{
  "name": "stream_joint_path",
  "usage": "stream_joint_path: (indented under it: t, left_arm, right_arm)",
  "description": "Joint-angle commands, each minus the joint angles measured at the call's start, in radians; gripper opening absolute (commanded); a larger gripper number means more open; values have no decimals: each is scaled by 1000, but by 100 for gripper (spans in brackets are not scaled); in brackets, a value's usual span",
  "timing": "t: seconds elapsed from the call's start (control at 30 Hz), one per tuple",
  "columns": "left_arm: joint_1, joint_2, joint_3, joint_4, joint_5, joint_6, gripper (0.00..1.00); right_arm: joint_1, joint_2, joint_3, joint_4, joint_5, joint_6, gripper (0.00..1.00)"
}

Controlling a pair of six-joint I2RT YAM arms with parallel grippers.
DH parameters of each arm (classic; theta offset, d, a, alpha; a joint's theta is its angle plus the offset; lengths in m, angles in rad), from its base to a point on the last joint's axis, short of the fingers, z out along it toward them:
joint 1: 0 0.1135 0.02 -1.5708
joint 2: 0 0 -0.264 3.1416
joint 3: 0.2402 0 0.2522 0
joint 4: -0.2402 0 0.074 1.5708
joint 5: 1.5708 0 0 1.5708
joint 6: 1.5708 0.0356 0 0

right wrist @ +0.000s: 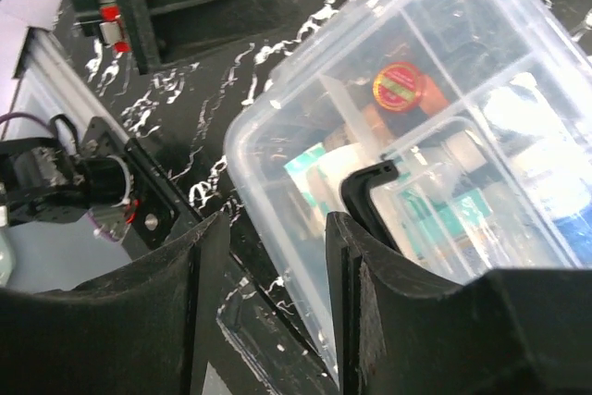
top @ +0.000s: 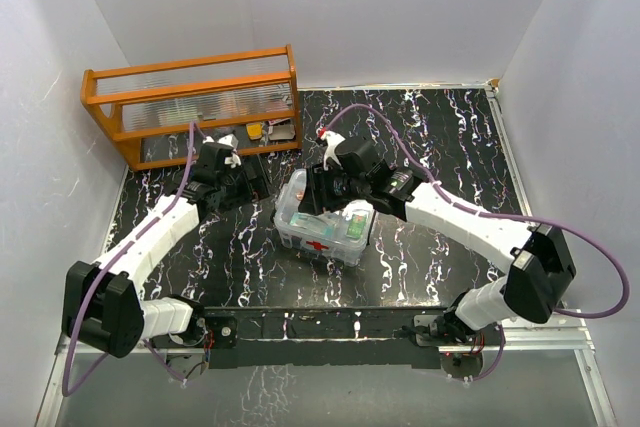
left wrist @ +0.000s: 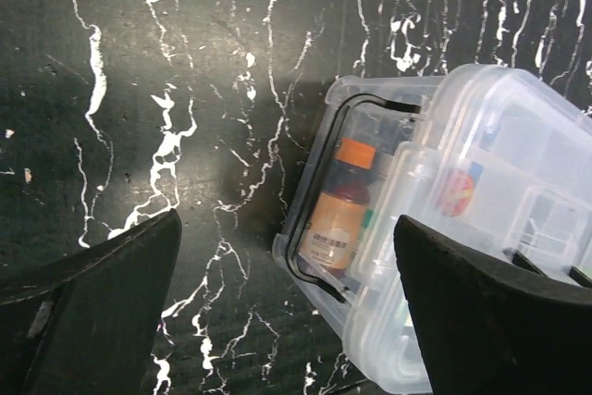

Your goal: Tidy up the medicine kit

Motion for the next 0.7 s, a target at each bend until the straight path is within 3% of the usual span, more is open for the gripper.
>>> stream_joint_path:
  t: [0.0, 0.2, 0.43, 0.67]
  left_arm:
    - [24, -30, -53, 62, 40, 21, 99]
    - [42, -32, -89, 150, 131, 20, 99]
    - [110, -20, -109, 190, 177, -85, 98]
    - [202, -33, -247, 464, 401, -294, 98]
  right_arm:
    - [2, 9, 36, -23, 150, 13, 44]
    - [3, 55, 91, -94, 328, 21, 46]
    - [6, 110, 158, -125, 340, 16, 46]
    - [59, 147, 223, -153, 453, 4, 43]
